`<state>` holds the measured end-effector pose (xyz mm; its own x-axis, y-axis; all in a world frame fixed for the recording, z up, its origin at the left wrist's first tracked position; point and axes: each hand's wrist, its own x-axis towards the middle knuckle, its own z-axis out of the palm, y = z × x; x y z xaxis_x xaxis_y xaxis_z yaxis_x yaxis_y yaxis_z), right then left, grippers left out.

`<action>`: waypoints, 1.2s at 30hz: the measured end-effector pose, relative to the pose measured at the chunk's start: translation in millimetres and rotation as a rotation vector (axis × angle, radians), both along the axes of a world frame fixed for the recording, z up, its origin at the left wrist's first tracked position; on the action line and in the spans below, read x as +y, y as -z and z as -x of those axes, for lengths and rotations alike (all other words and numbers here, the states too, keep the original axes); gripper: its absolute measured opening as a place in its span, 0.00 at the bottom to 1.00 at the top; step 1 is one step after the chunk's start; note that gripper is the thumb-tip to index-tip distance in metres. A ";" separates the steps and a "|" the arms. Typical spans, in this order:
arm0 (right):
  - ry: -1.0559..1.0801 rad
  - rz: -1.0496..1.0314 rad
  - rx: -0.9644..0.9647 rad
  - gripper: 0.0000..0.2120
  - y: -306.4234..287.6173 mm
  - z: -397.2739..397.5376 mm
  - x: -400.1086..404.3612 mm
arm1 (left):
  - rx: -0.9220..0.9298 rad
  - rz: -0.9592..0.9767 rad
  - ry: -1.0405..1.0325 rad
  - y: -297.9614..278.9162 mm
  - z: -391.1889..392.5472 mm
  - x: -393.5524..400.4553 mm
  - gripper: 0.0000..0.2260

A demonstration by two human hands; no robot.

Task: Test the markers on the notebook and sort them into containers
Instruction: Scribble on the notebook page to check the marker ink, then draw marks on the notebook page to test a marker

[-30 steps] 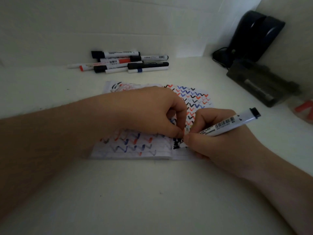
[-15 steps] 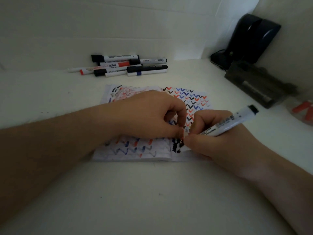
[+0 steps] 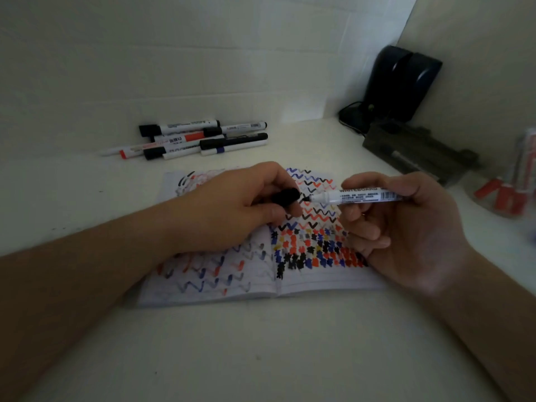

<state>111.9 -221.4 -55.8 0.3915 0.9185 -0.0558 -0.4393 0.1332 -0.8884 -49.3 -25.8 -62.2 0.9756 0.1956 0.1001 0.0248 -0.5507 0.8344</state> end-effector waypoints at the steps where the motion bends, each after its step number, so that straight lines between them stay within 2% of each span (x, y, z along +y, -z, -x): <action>1: 0.002 -0.002 0.004 0.16 0.0 0.1 0.4 | 0.000 -0.005 0.001 0.5 -0.3 0.1 0.11; 5: 0.015 0.007 -0.011 0.12 0.7 1.0 1.0 | -0.001 -0.021 0.003 2.3 -0.4 0.2 0.11; 11: 0.075 0.093 -0.152 0.03 2.5 9.2 4.2 | 0.000 -0.061 -0.001 0.6 -0.2 1.0 0.12; 14: 0.144 0.093 -0.290 0.05 -2.3 7.8 -0.3 | -0.008 -0.055 0.031 -2.1 -0.2 2.8 0.14; 17: 0.192 0.104 -0.405 0.08 -9.0 3.7 -6.3 | -0.023 0.086 0.075 -4.9 0.6 6.8 0.14; 24: 0.086 0.122 -0.342 0.09 -1.5 7.0 -4.8 | 0.020 0.178 0.137 -3.5 2.7 16.4 0.18; 27: 0.075 0.137 -0.342 0.09 1.1 5.5 -5.3 | 0.038 0.100 0.102 -5.7 2.4 14.8 0.17; 29: 0.081 0.146 -0.383 0.09 -1.7 1.9 -6.1 | 0.012 0.048 0.049 -3.7 1.4 13.9 0.19; 31: 0.130 0.216 -0.588 0.08 -8.4 -2.3 -8.1 | -0.030 0.065 -0.026 -0.4 -2.9 10.8 0.19; 34: 0.200 0.468 -1.196 0.06 -12.1 -5.4 -11.5 | -0.006 0.125 -0.098 0.4 -11.5 2.9 0.13; 36: 0.215 0.550 -1.305 0.05 -11.5 -5.1 -12.1 | 0.089 0.070 -0.100 -7.1 -18.8 -2.8 0.10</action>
